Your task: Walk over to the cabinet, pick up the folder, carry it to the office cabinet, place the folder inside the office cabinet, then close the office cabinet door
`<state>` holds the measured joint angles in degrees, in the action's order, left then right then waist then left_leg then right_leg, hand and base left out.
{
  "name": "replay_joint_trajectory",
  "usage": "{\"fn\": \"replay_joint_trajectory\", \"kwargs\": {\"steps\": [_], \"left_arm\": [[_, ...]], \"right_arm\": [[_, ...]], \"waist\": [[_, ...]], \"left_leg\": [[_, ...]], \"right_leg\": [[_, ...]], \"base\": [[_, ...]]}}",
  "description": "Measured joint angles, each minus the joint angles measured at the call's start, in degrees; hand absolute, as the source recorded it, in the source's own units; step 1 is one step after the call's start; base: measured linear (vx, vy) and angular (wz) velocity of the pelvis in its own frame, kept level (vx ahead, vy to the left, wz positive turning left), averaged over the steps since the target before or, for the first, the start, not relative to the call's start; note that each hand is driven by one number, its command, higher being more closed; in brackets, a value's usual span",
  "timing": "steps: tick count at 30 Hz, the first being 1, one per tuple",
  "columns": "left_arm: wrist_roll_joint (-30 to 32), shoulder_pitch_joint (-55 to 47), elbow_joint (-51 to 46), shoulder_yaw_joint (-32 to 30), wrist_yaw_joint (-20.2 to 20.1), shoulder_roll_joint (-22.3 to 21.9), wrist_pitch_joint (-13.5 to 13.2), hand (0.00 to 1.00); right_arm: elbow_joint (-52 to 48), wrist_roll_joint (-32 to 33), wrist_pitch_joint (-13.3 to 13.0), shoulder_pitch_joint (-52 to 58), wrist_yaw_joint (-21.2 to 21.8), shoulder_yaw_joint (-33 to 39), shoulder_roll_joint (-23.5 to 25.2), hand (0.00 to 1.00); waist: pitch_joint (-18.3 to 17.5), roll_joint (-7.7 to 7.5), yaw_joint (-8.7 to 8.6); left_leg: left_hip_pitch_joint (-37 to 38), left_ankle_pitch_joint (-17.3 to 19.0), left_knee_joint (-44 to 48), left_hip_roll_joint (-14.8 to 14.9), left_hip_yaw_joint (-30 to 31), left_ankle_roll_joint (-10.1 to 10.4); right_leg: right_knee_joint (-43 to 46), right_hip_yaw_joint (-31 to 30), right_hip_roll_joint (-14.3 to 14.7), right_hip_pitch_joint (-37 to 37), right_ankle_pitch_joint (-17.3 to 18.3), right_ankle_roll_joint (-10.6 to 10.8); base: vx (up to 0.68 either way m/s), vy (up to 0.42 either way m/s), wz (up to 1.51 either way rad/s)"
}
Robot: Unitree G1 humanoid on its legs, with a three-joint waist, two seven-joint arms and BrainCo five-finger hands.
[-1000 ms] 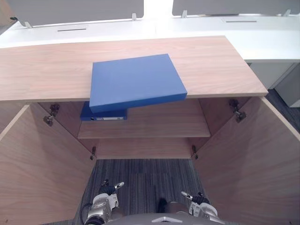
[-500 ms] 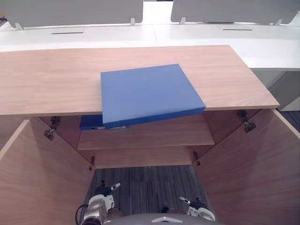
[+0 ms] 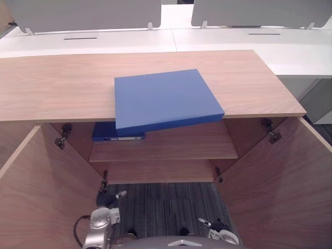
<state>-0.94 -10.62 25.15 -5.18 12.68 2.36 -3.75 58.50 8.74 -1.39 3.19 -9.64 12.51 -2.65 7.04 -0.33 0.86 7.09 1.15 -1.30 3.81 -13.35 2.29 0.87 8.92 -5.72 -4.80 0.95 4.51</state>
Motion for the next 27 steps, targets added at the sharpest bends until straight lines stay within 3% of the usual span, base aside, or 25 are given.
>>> {"fn": "replay_joint_trajectory", "kwargs": {"steps": [6,13,27], "left_arm": [[0.4,-5.0,-16.4,2.2,2.2,0.4,-2.1,0.0],[7.0,-6.9,-33.4,5.9,4.5,2.4,-5.4,0.0],[21.5,-6.0,-45.6,8.5,7.0,11.5,-8.0,0.0]], "right_arm": [[-2.1,0.0,-0.1,1.6,-0.9,-1.8,0.1,0.0],[-3.6,0.6,-0.2,3.2,-0.9,-3.3,0.1,0.0],[-0.9,0.6,-1.3,1.8,-0.8,-5.4,-0.8,0.0]], "waist": [[-0.6,-0.28,0.55],[-2.1,-0.26,0.97],[-3.5,0.06,0.37]], "left_leg": [[0.3,-1.1,-1.7,-0.7,1.1,-0.3],[1.3,-1.3,-2.0,-0.9,1.9,-0.4],[4.0,-1.6,-3.1,-1.4,3.7,-0.6]], "right_leg": [[-0.4,1.0,-0.6,-0.2,-0.1,0.1],[-0.6,1.5,-0.6,-1.8,-0.4,0.6],[-1.4,2.6,-0.7,-4.6,0.0,-0.1]], "base": [[-0.05,0.011,0.1],[0.03,0.002,0.04],[-0.02,-0.005,0.03]]}}
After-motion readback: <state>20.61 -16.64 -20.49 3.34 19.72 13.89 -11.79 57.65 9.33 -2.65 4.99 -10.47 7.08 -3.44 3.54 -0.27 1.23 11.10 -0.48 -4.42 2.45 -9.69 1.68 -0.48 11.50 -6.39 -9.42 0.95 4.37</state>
